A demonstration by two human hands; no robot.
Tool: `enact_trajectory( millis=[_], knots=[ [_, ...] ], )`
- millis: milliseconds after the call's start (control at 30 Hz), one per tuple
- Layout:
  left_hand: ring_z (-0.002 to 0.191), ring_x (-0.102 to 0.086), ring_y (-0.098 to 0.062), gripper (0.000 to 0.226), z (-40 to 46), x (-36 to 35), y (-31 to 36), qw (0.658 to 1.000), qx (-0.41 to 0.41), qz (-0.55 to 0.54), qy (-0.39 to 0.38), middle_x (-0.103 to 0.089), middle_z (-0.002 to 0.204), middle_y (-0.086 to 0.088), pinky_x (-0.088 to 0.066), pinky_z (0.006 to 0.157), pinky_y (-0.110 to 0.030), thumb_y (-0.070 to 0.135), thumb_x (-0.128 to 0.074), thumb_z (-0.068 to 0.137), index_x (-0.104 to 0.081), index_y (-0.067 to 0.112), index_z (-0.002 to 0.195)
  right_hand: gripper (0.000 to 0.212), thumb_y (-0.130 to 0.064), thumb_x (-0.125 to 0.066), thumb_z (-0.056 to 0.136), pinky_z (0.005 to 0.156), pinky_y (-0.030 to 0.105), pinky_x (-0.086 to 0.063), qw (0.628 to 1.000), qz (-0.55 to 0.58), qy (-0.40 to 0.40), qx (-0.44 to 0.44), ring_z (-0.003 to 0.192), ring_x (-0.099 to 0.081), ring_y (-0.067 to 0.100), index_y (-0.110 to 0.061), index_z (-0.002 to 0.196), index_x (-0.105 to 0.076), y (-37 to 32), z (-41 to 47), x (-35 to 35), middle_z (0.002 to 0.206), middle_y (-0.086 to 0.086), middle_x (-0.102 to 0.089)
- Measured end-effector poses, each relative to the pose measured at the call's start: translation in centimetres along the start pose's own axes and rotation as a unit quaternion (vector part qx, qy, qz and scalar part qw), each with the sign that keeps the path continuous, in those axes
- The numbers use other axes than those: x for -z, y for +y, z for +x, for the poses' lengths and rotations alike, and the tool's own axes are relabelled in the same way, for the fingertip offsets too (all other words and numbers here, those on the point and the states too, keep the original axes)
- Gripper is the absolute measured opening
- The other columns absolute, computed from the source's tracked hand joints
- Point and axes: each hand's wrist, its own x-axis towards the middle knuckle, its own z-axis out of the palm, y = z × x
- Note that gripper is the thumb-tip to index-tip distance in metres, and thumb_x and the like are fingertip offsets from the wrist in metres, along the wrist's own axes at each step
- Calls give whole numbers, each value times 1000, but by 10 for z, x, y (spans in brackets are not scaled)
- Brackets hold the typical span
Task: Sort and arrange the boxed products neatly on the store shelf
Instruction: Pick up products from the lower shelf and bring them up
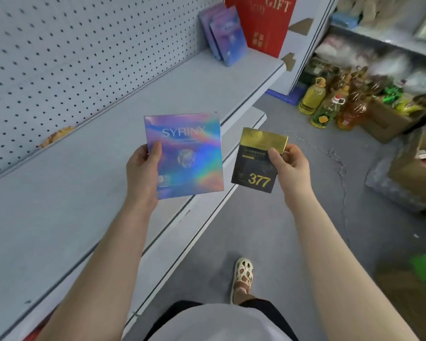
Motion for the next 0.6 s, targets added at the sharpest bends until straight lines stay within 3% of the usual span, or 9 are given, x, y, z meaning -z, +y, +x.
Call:
enact_trajectory(
  millis=[100, 233, 400, 600],
  knots=[
    [62, -64, -9, 20, 26, -44, 1, 999, 3, -4, 52, -69, 73, 7, -52, 58, -24, 31, -61, 94, -63, 18, 79, 8, -23, -66, 93, 56, 14, -52, 999, -13, -41, 8, 74, -73, 6, -29, 97, -62, -20, 69, 4, 80, -14, -75],
    [77, -63, -23, 21, 58, -91, 2, 996, 15, -13, 89, -69, 87, -5, -54, 77, -48, 39, -62, 88, -64, 20, 80, 10, -23, -66, 93, 58, 16, -53, 996, -20, -82, 13, 76, -73, 8, -28, 102, -62, -40, 152, 3, 85, -11, -75],
    [65, -63, -12, 19, 112, -132, -4, 990, 2, -21, 142, -69, 75, 6, -51, 67, -32, 35, -61, 90, -63, 22, 77, 11, -25, -64, 95, 52, 12, -50, 992, -34, -121, 23, 70, -71, 1, -25, 105, -62, -53, 249, -22, 84, -13, -73],
    [62, -59, -10, 21, 184, -157, -2, 977, 3, -39, 209, -64, 76, 1, -50, 65, -29, 26, -59, 95, -60, 19, 75, 15, -29, -64, 94, 53, 12, -48, 979, -80, -179, 49, 72, -70, 4, -23, 108, -60, -65, 341, -75, 78, -12, -71]
  ],
)
